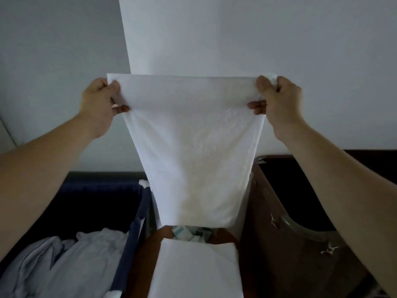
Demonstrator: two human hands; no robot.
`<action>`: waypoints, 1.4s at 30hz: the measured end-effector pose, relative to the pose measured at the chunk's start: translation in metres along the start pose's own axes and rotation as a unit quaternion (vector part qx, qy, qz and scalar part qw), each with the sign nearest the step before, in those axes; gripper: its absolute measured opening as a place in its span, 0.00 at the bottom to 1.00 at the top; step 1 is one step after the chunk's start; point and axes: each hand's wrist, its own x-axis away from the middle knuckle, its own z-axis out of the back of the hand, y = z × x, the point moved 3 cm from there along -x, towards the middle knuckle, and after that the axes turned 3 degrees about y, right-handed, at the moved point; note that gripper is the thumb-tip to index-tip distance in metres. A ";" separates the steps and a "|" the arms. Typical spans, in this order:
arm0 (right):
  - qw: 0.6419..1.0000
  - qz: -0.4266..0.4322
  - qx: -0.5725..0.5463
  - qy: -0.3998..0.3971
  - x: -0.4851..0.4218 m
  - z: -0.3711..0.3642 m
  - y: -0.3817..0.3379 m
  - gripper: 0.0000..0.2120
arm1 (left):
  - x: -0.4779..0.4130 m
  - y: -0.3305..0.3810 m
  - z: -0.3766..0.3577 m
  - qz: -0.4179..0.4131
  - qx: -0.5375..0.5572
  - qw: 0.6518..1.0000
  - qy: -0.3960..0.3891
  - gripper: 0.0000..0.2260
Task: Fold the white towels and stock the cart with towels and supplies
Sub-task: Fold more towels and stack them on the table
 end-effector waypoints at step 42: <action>0.864 -0.433 0.194 -0.167 0.260 0.051 0.344 0.13 | 0.193 -0.349 0.086 0.402 -0.245 0.864 -0.176 0.08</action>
